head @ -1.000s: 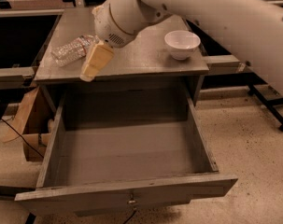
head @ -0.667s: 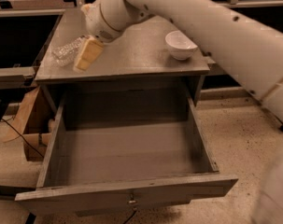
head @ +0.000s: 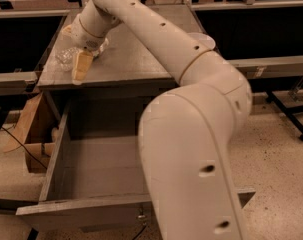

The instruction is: Place water bottle into top drawer

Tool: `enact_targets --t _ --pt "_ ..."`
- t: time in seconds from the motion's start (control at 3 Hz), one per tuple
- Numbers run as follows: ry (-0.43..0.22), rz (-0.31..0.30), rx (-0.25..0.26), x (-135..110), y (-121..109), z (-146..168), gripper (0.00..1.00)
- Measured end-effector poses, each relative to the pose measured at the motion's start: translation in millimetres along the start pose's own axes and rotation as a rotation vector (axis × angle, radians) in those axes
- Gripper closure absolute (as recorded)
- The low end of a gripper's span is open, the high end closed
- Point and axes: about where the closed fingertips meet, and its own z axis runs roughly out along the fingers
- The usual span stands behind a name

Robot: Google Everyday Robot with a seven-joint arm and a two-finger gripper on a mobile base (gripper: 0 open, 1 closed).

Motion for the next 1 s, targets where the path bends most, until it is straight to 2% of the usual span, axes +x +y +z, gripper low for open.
enact_targets --t 0.33,0.67,1.0 --pt "-0.031 -0.03 0.0 -6.2 -22.0 -6.1 0.0" --pt "-0.036 -0.062 0.057 -15.4 -45.9 -44.1 0.0" --pt "-0.042 -0.033 0.065 -10.6 -53.9 -52.0 0.0"
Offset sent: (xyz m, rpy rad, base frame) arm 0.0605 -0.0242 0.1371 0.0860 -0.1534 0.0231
